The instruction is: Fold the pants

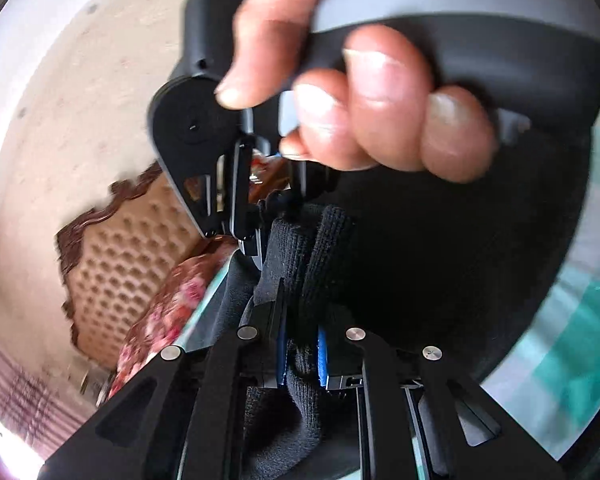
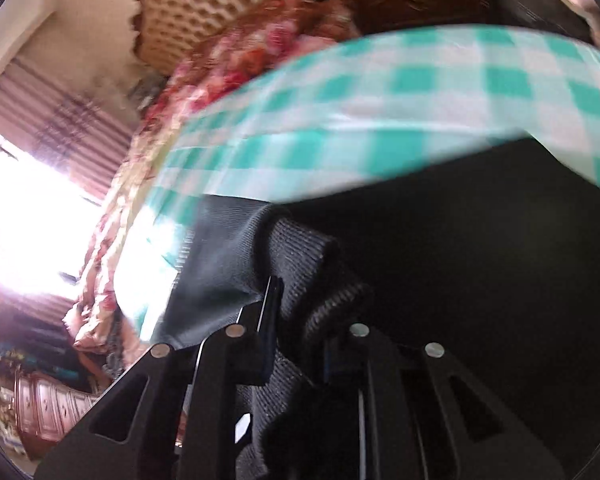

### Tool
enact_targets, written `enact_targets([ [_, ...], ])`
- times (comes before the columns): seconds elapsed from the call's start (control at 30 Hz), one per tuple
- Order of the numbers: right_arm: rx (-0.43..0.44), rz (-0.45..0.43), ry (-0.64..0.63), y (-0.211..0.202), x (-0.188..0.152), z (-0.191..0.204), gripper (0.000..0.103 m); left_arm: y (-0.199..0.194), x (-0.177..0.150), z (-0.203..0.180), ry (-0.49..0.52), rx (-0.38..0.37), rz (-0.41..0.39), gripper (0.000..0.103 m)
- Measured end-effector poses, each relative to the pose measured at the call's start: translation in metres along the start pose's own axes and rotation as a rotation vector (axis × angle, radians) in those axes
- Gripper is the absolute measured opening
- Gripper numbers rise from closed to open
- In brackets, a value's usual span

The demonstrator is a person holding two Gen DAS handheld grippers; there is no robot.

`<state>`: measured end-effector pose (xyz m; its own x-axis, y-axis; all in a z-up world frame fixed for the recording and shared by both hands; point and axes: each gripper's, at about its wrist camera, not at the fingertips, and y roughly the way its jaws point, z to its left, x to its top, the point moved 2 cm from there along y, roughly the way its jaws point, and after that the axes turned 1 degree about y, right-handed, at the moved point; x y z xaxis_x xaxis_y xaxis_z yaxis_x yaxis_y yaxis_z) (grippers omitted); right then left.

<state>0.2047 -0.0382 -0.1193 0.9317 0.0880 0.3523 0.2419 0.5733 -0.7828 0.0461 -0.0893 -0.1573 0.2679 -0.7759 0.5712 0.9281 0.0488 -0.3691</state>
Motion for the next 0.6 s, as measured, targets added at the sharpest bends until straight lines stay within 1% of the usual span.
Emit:
enact_targets([
  [0.03, -0.005, 0.006, 0.002, 0.005, -0.004, -0.008, 0.017, 0.002, 0.002, -0.01, 0.01, -0.019, 0.007, 0.012],
  [0.1, 0.002, 0.008, 0.003, 0.012, -0.012, -0.019, 0.017, 0.005, 0.002, -0.019, 0.024, -0.019, 0.013, 0.012],
  [0.17, 0.008, 0.002, 0.001, 0.01, -0.012, -0.017, 0.016, 0.004, 0.002, -0.018, 0.028, -0.013, 0.012, 0.012],
  [0.27, 0.005, -0.051, -0.057, -0.014, -0.016, -0.01, 0.015, -0.003, 0.008, -0.009, 0.029, 0.025, -0.018, 0.012],
  [0.33, 0.009, -0.058, -0.04, -0.021, -0.013, -0.019, 0.015, -0.003, 0.013, -0.01, 0.025, 0.029, -0.026, 0.012],
  [0.43, -0.006, -0.041, 0.002, -0.013, -0.011, -0.036, 0.015, 0.006, 0.016, -0.019, 0.038, 0.014, -0.027, 0.012],
  [0.5, -0.027, -0.041, -0.01, -0.005, -0.014, -0.042, 0.015, 0.015, 0.015, -0.026, 0.023, -0.017, -0.013, 0.013],
  [0.57, -0.045, -0.05, -0.027, 0.001, -0.015, -0.045, 0.02, 0.016, 0.015, -0.03, 0.012, -0.034, -0.012, 0.013],
  [0.6, -0.048, -0.055, -0.029, 0.001, -0.016, -0.046, 0.022, 0.014, 0.016, -0.026, -0.01, -0.059, -0.005, 0.021],
])
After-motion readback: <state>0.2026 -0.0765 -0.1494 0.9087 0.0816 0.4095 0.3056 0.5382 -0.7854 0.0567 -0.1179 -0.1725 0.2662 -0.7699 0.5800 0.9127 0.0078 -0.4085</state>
